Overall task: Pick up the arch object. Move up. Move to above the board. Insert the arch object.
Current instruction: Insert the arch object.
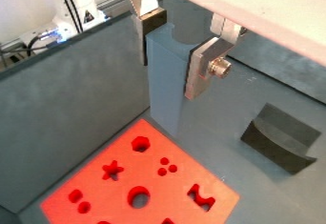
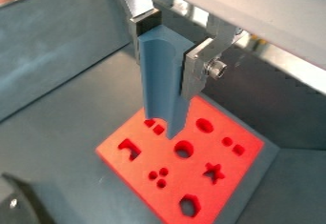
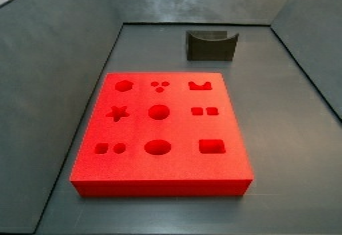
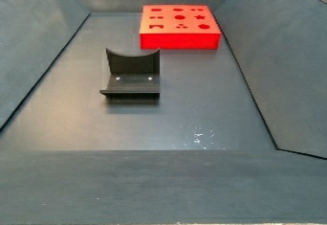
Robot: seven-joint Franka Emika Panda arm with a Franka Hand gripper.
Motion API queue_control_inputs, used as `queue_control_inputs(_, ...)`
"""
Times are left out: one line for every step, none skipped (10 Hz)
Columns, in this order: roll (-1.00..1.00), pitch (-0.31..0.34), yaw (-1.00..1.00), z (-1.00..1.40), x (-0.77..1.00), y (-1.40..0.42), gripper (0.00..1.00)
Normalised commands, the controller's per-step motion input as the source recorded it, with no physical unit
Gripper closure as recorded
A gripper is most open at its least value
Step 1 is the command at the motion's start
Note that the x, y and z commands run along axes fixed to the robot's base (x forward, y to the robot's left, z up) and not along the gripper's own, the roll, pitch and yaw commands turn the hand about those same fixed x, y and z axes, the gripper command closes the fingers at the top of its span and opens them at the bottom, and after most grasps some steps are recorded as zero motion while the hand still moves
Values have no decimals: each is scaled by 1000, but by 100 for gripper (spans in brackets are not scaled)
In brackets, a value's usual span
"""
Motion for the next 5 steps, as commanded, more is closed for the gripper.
queue_control_inputs(43,-26,426,-671,249,343,100)
queue_control_inputs(-86,110,249,-877,743,60,100)
queue_control_inputs(-57,124,120,-763,940,-191,100)
queue_control_inputs(-151,0,-154,-514,697,-340,100)
queue_control_inputs(-87,0,-303,-671,689,-223,100)
